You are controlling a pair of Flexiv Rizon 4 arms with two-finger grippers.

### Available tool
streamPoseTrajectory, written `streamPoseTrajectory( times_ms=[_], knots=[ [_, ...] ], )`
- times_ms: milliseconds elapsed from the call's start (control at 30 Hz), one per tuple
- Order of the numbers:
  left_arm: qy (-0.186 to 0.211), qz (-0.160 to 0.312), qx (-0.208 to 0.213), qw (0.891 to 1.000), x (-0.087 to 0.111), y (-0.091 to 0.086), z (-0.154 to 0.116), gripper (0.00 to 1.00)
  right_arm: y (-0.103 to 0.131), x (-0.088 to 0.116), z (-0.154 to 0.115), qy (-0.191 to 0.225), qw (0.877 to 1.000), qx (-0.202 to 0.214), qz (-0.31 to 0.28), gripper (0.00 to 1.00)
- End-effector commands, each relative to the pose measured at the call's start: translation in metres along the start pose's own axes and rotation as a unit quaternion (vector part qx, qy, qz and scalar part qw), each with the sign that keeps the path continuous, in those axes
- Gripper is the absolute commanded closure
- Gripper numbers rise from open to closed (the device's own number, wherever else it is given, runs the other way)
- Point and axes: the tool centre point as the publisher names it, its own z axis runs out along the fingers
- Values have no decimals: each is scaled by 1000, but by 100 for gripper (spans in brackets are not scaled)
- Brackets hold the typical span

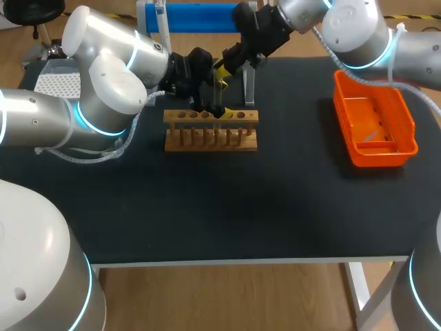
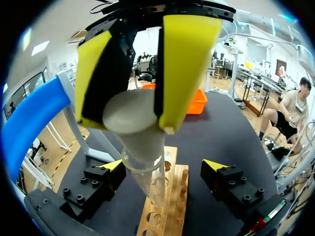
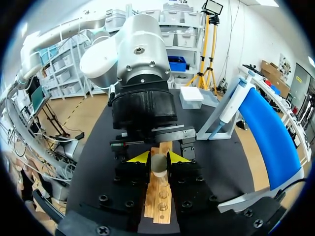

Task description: Invert the test tube, pick up the pipette, mount the tip to pipette, aspirate from beaker and dispense into the tube, eject the tip, return the pipette, and cap with the stopper.

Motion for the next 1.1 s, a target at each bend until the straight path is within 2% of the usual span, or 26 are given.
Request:
streamPoseTrajectory(
  times_ms=[33,1100],
  knots=[
    [1,0,-2,1000,-1,-1,1,0,-3,-3,4,3,1000,5,1,100],
    [1,0,-2,1000,-1,-1,1,0,5,-1,-2,-4,1000,-7,-4,100]
  ],
)
